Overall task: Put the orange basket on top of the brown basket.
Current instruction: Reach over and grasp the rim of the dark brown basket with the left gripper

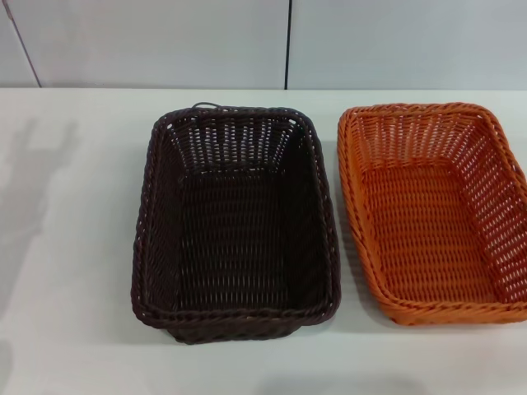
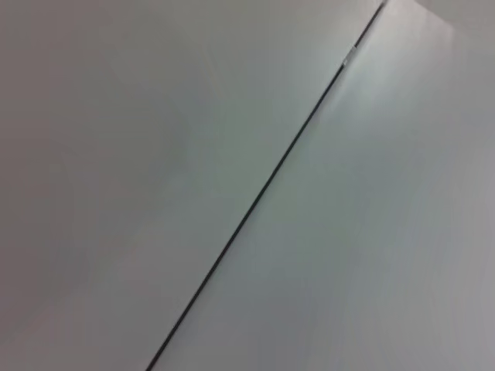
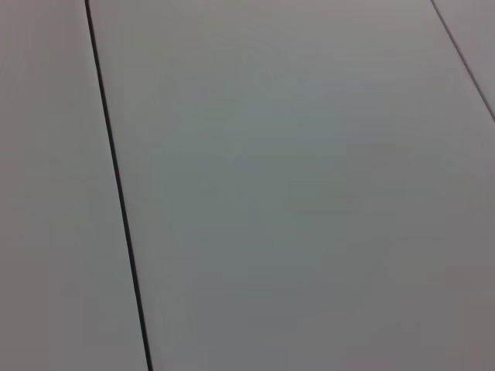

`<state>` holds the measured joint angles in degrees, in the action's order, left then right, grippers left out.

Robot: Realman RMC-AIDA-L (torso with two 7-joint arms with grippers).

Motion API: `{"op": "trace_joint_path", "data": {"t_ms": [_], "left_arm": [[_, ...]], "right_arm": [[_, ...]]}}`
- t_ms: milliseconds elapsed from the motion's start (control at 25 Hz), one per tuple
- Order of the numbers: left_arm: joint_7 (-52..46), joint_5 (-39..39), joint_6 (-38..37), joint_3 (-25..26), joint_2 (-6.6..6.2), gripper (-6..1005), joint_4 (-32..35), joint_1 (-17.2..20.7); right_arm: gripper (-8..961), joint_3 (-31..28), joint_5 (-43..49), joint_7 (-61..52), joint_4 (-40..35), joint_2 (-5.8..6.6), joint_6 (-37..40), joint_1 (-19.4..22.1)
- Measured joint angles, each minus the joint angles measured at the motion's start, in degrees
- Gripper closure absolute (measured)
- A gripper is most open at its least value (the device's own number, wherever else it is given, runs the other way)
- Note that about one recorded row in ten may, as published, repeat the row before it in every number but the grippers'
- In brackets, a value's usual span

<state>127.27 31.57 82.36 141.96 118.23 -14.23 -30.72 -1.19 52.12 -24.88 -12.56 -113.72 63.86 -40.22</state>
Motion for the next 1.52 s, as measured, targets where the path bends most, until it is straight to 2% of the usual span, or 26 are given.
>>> {"op": "trace_joint_path", "data": {"t_ms": [1000, 1160, 1320, 1400, 1480, 1520], "left_arm": [[0.20, 0.75, -1.24, -1.58, -0.15, 137, -0.43, 0.76], [-0.72, 0.85, -2.22, -4.16, -0.55, 138, -1.37, 0.29], [-3.71, 0.90, -7.63, -9.11, -0.84, 138, -7.49, 0.29], [-4.92, 1.37, -9.08, -10.41, -1.16, 138, -8.96, 0.32], [-9.24, 4.83, -12.11, -13.26, -2.96, 139, -11.90, 0.16], [-13.35, 8.08, -14.60, -14.82, -4.50, 139, -13.91, -0.28]], "right_arm": [[452, -0.22, 0.00, -0.22, 0.17, 0.00, 0.06, 0.29], [452, -0.22, -0.19, -0.32, 0.16, 0.00, 0.25, 0.61], [452, -0.28, -1.65, -0.41, 0.15, -0.07, 1.57, 1.34], [452, -0.28, -1.92, -0.48, 0.16, -0.12, 2.08, 1.76], [452, -0.31, -1.94, -0.56, 0.17, -0.16, 2.33, 2.13], [452, -0.32, -1.95, -0.60, 0.17, -0.17, 2.39, 2.34]]}}
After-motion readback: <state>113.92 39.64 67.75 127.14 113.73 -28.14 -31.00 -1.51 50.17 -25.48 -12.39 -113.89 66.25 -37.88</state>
